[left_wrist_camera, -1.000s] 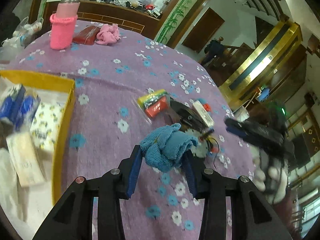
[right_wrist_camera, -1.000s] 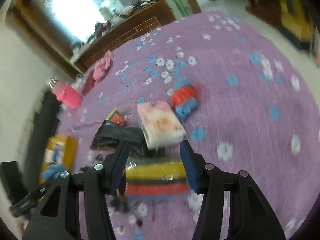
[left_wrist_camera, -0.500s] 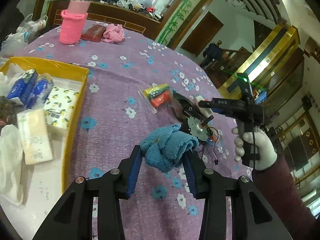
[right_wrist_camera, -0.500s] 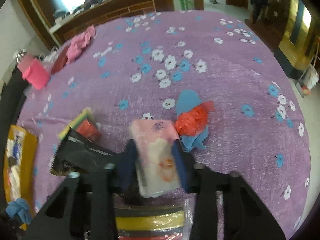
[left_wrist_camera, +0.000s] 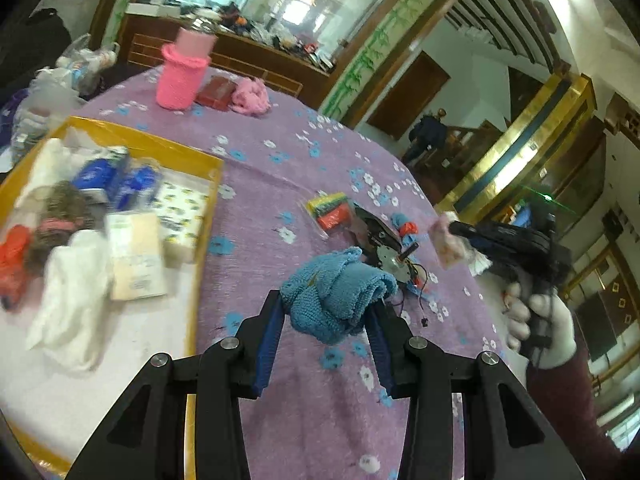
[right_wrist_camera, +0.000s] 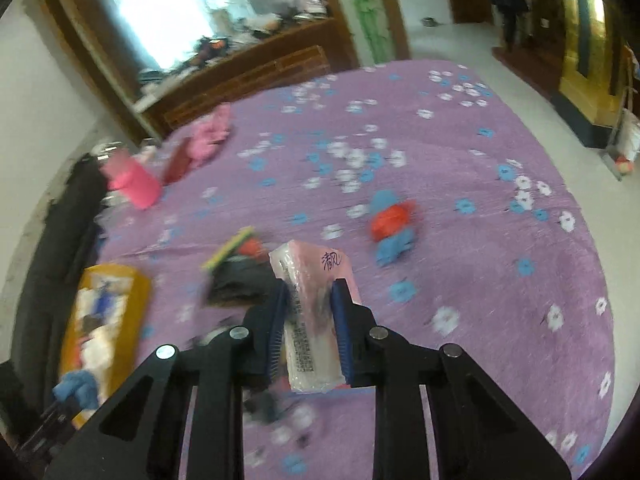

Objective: Organize soft objects
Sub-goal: 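Hold blue cloth in left tool while right tool grasps pink-wrapped tissue pack, then lower blue cloth and pink pack into the yellow tray and open both tools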

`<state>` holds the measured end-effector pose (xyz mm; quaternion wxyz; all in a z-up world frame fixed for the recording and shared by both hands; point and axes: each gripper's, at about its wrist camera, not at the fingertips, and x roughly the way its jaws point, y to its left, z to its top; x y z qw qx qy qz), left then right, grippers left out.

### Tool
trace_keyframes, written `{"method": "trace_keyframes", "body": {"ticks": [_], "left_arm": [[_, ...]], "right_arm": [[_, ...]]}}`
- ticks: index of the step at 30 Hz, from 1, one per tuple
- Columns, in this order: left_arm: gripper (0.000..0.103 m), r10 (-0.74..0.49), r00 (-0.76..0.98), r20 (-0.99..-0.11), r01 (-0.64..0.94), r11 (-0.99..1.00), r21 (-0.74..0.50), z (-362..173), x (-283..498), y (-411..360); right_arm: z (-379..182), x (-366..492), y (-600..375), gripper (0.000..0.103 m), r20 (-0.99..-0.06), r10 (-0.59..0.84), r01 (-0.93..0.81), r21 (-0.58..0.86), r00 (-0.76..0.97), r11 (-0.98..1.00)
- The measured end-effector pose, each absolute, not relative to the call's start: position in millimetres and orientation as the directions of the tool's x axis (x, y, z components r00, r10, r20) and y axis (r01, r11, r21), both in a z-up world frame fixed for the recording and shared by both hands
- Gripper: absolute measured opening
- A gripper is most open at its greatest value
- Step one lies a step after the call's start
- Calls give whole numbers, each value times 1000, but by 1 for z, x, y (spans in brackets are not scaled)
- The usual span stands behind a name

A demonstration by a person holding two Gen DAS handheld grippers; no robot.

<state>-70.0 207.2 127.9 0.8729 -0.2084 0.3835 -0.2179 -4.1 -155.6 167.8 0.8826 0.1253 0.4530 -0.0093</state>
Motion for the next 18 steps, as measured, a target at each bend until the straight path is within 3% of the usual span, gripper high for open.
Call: {"method": "trace_keyframes", "body": {"ticks": [11, 18], "left_arm": [[40, -357, 700, -619, -5, 864, -504, 111, -124, 302], [40, -266, 685, -679, -141, 865, -481, 94, -135, 340]], "right_arm": [[174, -44, -18, 21, -741, 429, -175, 398, 517, 900], [150, -51, 73, 21, -739, 544, -306, 452, 397, 838]]}}
